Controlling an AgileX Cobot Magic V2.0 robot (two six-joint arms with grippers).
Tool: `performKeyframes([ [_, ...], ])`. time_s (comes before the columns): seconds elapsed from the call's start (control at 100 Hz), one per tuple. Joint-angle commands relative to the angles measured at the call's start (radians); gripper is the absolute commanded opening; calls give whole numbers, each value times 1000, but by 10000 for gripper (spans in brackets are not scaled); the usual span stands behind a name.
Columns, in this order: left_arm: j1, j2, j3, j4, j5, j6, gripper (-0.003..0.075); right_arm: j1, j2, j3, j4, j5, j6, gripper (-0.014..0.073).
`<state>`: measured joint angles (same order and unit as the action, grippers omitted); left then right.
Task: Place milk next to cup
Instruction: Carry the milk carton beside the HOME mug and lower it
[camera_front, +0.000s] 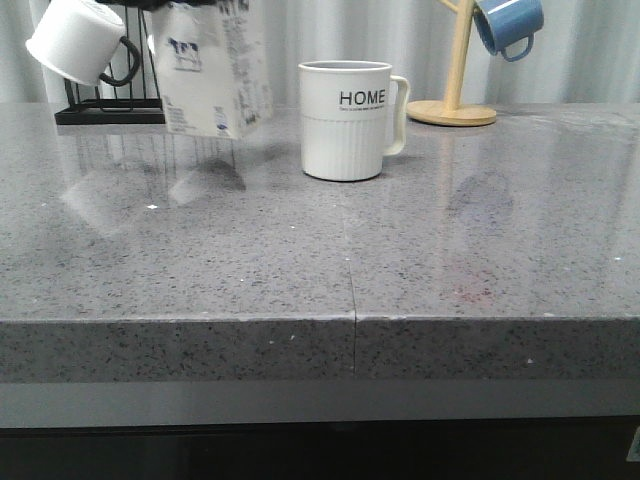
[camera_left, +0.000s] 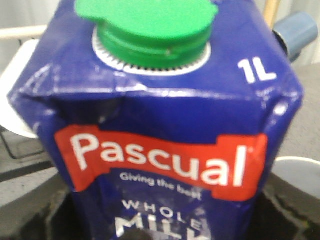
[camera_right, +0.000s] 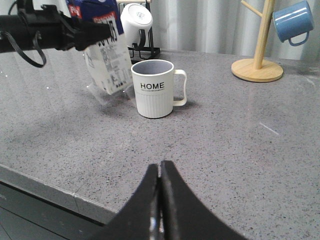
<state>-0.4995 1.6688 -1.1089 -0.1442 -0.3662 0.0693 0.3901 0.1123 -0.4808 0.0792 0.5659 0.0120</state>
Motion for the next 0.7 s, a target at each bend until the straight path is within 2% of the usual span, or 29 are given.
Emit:
performKeyframes([
  [0.0,-23,-21,-47,-18,-97,-1,200,-4,11,-25,-4,-76,-12,3],
  [0.41,-36,37,-65,-73,-89,-4,216,-4,11,-25,-4,-76,-12,3],
  [0.48,-36,37,-65,-73,-74,-4,283,-4,11,-25,-4,-76,-12,3],
  [0.66,-36,37,-65,-73,-62,-4,592,-4,11,-25,-4,-76,-12,3],
  [0.69,-36,37,-65,-73,-62,-4,615,-4,11,-25,-4,-76,-12,3],
])
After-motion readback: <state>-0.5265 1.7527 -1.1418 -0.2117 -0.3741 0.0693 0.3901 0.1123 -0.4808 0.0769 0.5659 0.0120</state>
